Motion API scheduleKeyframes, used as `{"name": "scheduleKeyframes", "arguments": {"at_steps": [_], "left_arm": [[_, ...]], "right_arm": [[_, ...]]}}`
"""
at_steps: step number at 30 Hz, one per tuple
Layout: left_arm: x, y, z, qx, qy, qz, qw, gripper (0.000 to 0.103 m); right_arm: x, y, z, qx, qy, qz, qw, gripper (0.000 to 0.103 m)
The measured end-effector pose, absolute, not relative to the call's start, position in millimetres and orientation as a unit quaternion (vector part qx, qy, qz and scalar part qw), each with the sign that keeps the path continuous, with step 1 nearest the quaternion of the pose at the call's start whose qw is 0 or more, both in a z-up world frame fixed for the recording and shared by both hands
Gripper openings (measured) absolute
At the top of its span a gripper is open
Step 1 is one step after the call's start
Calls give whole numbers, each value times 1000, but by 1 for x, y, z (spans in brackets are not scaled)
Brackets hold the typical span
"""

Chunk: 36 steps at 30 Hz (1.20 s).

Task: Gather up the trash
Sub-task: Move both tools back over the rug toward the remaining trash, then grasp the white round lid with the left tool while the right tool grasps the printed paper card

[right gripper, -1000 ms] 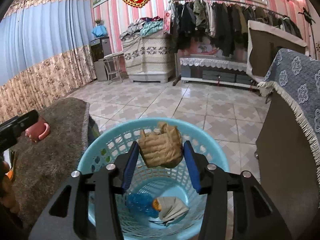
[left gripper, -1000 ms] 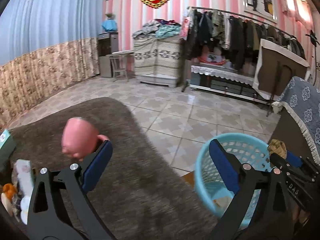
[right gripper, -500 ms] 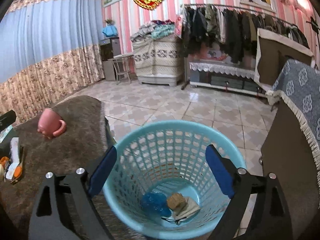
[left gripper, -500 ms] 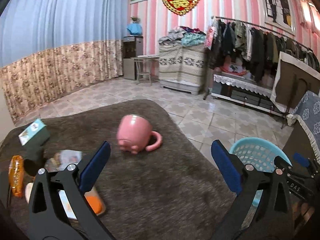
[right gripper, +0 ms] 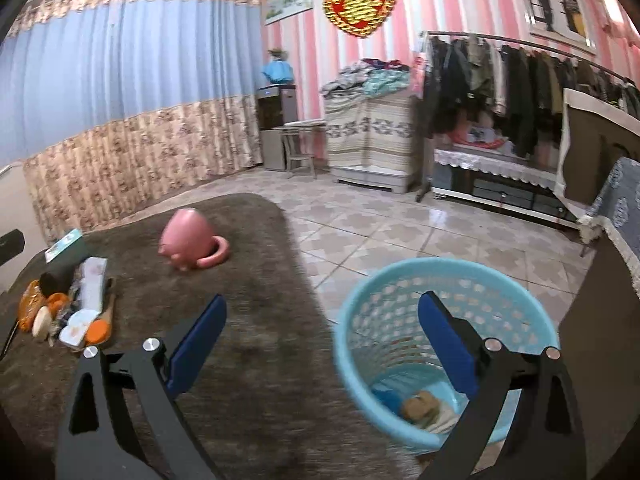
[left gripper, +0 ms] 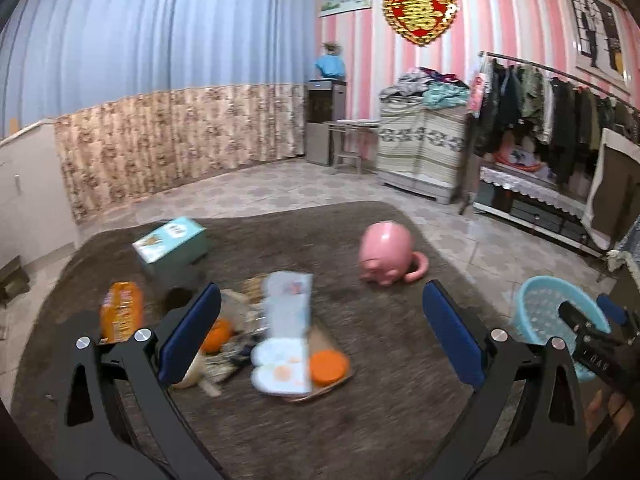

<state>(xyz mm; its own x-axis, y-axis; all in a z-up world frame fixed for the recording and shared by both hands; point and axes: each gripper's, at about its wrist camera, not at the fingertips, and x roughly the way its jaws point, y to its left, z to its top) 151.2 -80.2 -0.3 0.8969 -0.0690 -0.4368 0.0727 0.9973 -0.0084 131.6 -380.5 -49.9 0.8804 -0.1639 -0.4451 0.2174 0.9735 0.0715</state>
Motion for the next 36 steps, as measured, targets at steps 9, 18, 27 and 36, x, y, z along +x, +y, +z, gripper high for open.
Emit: {"name": "scheduleKeyframes", "arguments": {"at_steps": [9, 18, 27, 36], "left_arm": [[137, -11, -16, 7, 234, 17, 972, 98], [137, 44, -56, -11, 271, 61, 961, 98], [155, 67, -85, -22, 302, 67, 951, 97], [199, 57, -104, -23, 344, 49, 938, 97]], "right_arm": [[139, -330, -56, 15, 231, -47, 972, 95], [153, -299, -65, 6, 253, -3, 967, 95], [170, -260, -72, -28, 271, 35, 962, 94], [181, -237, -75, -62, 280, 55, 956, 94]]}}
